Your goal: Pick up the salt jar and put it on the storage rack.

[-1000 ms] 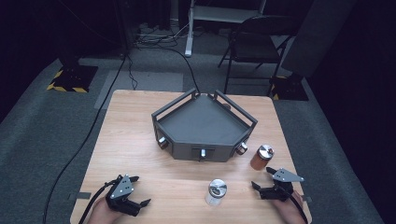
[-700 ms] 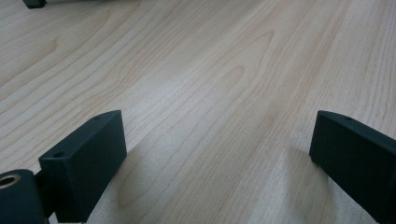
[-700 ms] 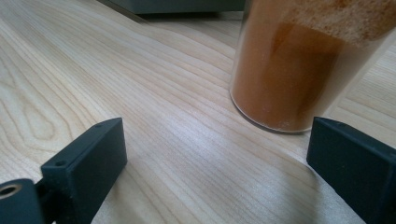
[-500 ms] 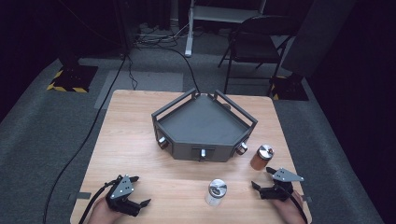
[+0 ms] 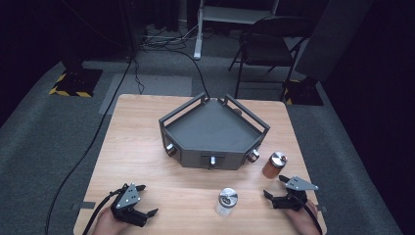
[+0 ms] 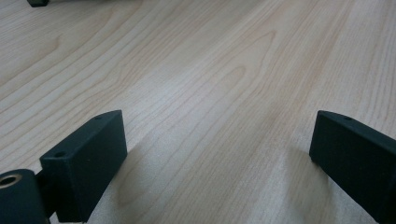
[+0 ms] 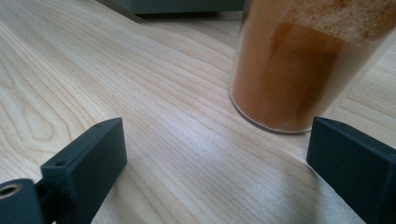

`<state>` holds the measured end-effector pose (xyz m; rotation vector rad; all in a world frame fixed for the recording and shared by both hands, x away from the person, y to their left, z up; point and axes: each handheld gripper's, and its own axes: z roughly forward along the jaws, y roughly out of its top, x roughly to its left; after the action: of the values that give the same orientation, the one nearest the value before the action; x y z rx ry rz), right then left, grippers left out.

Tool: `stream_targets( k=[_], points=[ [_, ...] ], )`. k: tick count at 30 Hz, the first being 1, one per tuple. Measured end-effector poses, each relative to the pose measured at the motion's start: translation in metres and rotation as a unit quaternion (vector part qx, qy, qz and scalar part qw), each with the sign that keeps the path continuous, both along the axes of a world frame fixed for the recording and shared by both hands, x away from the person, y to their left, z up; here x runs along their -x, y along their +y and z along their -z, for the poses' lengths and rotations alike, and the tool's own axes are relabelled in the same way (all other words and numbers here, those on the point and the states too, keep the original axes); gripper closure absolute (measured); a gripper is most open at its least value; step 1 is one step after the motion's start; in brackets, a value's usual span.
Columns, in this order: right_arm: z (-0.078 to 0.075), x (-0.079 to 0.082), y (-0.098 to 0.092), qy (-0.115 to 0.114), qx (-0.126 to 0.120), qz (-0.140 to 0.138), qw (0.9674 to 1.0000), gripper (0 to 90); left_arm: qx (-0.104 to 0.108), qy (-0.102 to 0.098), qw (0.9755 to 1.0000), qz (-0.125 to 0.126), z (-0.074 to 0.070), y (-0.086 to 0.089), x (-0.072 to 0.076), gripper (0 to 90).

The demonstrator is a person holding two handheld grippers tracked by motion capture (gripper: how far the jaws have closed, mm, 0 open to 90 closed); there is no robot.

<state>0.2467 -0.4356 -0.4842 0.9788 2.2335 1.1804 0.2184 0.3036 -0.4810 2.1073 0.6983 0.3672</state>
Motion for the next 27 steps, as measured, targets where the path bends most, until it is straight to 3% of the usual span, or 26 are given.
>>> stream_targets(
  k=[3, 4, 6, 8, 12, 17, 18, 21, 22, 23, 24, 27],
  points=[
    [0.0, 0.0, 0.0, 0.001, 0.0, 0.0, 1.0, 5.1, -0.039, 0.021, 0.9989, 0.012, -0.02, -0.012, -0.005, 7.2],
    [0.0, 0.0, 0.0, 0.001, -0.001, 0.0, 1.0, 5.1, -0.048, 0.014, 0.9985, 0.021, -0.026, -0.017, -0.004, 9.1],
    [0.0, -0.001, 0.0, 0.001, -0.001, 0.001, 1.0, 5.1, -0.035, 0.003, 0.9988, 0.034, -0.029, -0.018, -0.001, 9.1],
    [0.0, -0.001, 0.0, 0.001, -0.001, 0.001, 1.0, 5.1, -0.016, -0.021, 0.9987, 0.043, -0.039, -0.023, 0.007, 8.4],
    [0.0, 0.0, 0.001, 0.0, 0.0, 0.002, 1.0, 5.1, 0.035, -0.047, 0.9973, 0.044, -0.056, -0.025, 0.016, 4.2],
    [0.0, 0.0, 0.001, -0.001, 0.0, 0.002, 1.0, 5.1, 0.081, -0.081, 0.992, 0.055, -0.076, -0.025, 0.023, 4.2],
    [0.0, 0.001, 0.001, -0.001, 0.001, 0.002, 1.0, 5.1, 0.117, -0.087, 0.9874, 0.062, -0.077, -0.023, 0.023, 4.6],
    [0.0, 0.001, 0.001, -0.002, 0.001, 0.0, 1.0, 5.1, 0.126, -0.118, 0.9811, 0.087, -0.077, -0.029, 0.02, 7.7],
    [0.0, 0.001, 0.001, -0.002, 0.001, 0.0, 1.0, 5.1, 0.126, -0.118, 0.9811, 0.087, -0.077, -0.029, 0.02, 10.0],
    [0.0, 0.001, 0.0, -0.003, 0.001, 0.0, 1.0, 5.1, 0.124, -0.127, 0.9793, 0.097, -0.075, -0.033, 0.019, 11.2],
    [0.0, 0.001, 0.0, -0.003, 0.002, 0.0, 1.0, 5.1, 0.112, -0.133, 0.9789, 0.108, -0.074, -0.043, 0.016, 11.2],
    [0.0, 0.001, 0.0, -0.003, 0.001, -0.001, 1.0, 5.1, 0.115, -0.123, 0.9784, 0.12, -0.07, -0.056, 0.007, 11.1]
  ],
)
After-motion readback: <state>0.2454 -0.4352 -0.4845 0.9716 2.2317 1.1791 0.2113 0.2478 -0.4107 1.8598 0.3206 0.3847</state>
